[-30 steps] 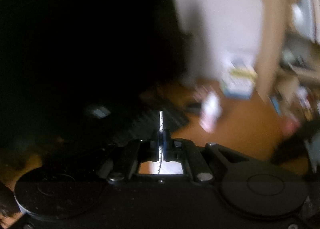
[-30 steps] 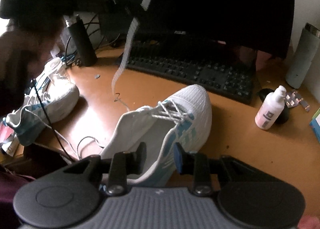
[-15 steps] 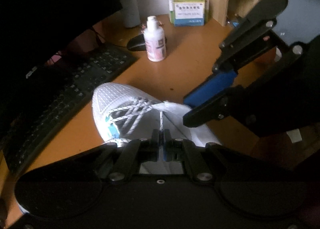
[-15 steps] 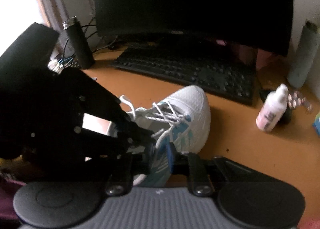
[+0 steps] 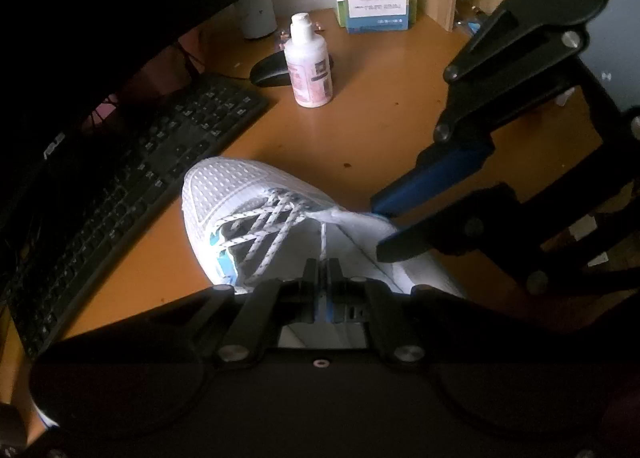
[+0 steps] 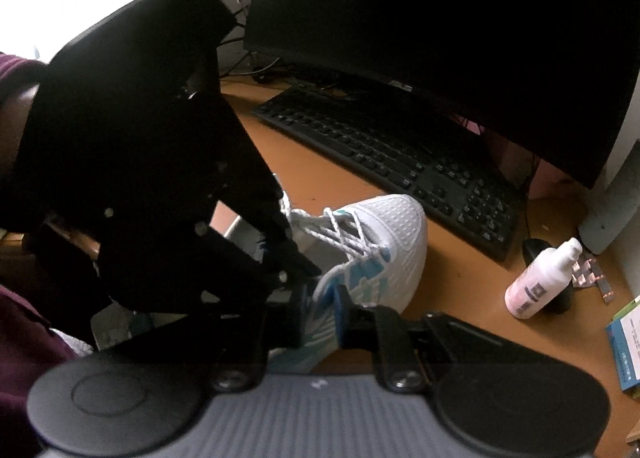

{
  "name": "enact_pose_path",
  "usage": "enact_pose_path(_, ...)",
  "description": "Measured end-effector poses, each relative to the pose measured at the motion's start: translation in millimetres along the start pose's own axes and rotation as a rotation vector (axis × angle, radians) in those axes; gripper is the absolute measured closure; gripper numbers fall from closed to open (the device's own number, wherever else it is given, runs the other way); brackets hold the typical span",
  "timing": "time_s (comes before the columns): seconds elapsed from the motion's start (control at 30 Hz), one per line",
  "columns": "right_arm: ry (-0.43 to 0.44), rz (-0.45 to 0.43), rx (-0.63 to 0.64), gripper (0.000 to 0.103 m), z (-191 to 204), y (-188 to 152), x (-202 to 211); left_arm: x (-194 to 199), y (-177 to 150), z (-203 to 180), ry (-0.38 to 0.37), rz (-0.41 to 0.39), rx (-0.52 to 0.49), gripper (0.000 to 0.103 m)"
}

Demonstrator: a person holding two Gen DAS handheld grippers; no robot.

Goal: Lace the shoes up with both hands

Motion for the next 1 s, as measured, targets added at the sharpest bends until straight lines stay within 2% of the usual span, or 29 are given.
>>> enact_pose_path(0.5, 0.008, 0.006, -0.016, 0.088, -1.7, -0.8, 1.6, -0.3, 1.4, 1.1, -0.012, 0.000, -0.004, 0.102)
enact_pose_path(1.0, -0.001, 0.011, -0.035, 0.087, -1.9, -1.9, 5.0, 3.8, 15.1, 3.3, -0.010, -0.055, -0.013, 0.102)
Point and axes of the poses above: each gripper's, at about its wrist camera, not at the fingertips, and x roughly against the way its jaws point, z to its left, y to its top, the point moved 10 cm from there along -x, roughly the way its jaws point, and after that the axes turned 11 degrees about -x, right-handed, at the moved point
